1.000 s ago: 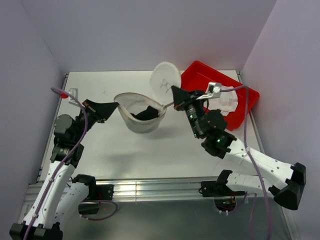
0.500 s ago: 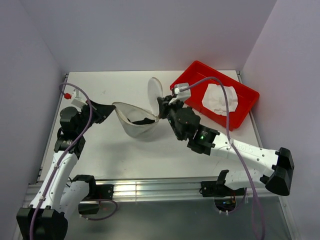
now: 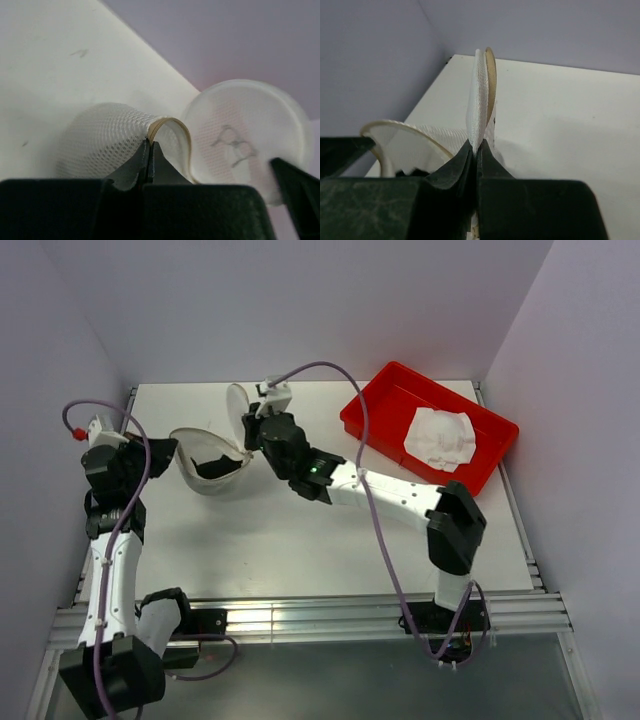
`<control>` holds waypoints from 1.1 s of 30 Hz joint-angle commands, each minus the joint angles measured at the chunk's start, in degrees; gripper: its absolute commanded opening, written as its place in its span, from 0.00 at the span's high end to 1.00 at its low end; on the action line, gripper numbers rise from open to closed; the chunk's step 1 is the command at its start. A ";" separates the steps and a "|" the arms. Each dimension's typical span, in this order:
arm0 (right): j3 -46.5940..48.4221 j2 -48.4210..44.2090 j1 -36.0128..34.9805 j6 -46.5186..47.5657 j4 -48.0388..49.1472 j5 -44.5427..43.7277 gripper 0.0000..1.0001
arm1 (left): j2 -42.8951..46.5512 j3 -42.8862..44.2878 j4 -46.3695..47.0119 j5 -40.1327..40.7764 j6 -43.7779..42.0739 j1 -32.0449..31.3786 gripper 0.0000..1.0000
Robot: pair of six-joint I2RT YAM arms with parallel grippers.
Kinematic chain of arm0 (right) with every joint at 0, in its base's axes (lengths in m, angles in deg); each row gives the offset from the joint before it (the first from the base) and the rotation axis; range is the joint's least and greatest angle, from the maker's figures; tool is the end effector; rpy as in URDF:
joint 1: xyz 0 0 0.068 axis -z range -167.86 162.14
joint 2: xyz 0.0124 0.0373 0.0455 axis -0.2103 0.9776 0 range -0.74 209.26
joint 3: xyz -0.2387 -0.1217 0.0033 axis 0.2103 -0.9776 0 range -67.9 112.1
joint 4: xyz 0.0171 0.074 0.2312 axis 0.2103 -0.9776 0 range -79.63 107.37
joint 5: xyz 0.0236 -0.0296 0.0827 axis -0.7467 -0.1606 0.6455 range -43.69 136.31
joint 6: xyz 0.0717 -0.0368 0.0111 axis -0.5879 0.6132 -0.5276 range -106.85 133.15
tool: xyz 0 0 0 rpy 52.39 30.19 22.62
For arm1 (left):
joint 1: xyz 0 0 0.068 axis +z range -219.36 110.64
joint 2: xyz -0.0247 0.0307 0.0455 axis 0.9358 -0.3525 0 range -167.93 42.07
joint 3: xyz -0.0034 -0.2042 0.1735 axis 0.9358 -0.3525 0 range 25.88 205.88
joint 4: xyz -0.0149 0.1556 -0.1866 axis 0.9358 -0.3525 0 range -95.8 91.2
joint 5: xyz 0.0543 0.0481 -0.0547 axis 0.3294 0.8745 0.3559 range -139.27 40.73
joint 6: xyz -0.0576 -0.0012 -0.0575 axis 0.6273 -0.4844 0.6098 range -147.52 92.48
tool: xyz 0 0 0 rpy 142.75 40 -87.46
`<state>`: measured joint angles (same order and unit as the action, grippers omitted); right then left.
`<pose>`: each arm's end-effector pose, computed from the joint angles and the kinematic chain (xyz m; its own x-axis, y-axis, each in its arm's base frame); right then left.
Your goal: Place the bra in the laundry bag and zip it closed
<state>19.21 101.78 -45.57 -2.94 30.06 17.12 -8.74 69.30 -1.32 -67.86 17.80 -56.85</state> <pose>0.2669 0.3577 0.3579 -0.1568 0.2050 -0.9661 -0.4519 0.8549 0.2547 0.2261 0.0271 0.3205 -0.1902 -0.7325 -0.6537 -0.0484 0.6720 -0.7390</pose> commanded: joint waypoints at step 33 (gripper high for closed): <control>-12.75 -17.10 42.04 -4.91 -25.86 8.20 0.33 | 11.17 4.40 -4.33 -19.98 -16.22 -21.20 0.14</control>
<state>9.52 83.23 -9.55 -10.09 11.81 29.19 0.46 71.24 -7.14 -83.07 6.89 -74.62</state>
